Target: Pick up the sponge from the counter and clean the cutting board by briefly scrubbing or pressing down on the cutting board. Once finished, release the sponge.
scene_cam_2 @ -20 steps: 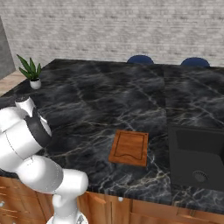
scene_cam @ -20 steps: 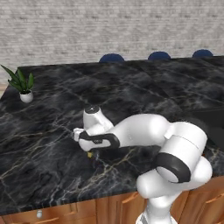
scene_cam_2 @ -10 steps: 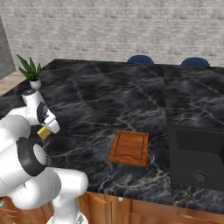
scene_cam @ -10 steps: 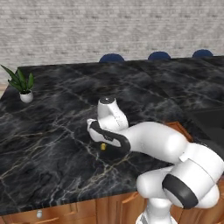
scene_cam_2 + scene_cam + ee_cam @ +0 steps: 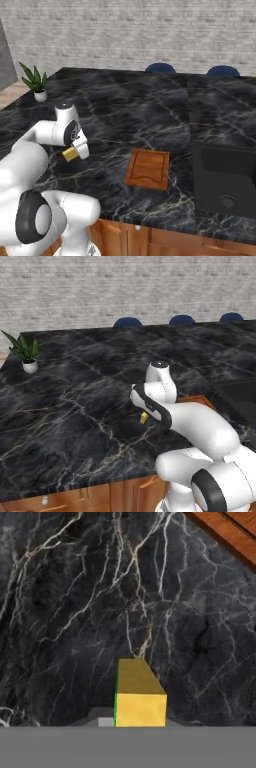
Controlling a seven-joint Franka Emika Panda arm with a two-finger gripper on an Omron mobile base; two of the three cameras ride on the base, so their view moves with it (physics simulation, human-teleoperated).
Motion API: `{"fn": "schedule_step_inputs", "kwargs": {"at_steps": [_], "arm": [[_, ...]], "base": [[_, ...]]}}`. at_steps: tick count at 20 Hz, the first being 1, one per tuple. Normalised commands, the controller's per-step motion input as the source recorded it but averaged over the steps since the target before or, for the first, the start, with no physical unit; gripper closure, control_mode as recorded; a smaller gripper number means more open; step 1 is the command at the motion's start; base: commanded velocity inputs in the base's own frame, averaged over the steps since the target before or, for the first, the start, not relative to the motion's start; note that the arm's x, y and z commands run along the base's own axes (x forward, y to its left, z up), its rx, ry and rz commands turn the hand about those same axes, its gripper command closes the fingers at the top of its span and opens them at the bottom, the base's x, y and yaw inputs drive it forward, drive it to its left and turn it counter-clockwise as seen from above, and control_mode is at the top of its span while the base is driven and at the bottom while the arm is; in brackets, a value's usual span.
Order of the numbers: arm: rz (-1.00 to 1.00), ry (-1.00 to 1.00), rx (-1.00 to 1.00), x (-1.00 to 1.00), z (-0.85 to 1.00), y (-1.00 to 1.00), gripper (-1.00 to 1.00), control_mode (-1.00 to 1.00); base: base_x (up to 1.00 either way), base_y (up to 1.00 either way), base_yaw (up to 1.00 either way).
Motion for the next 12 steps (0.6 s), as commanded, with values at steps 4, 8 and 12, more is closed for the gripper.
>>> {"fn": "schedule_step_inputs", "kwargs": {"at_steps": [4, 8, 12], "arm": [[-0.36, 0.16, 0.15, -0.05, 0.12, -1.0, 1.0, -1.0], [-0.38, 0.24, 0.18, -0.02, 0.03, -1.0, 1.0, -1.0], [-0.42, 0.2, 0.2, -0.03, 0.0, -1.0, 1.0, -1.0]], "base": [[0.0, 0.0, 0.0], [0.0, 0.0, 0.0], [0.0, 0.0, 0.0]]}}
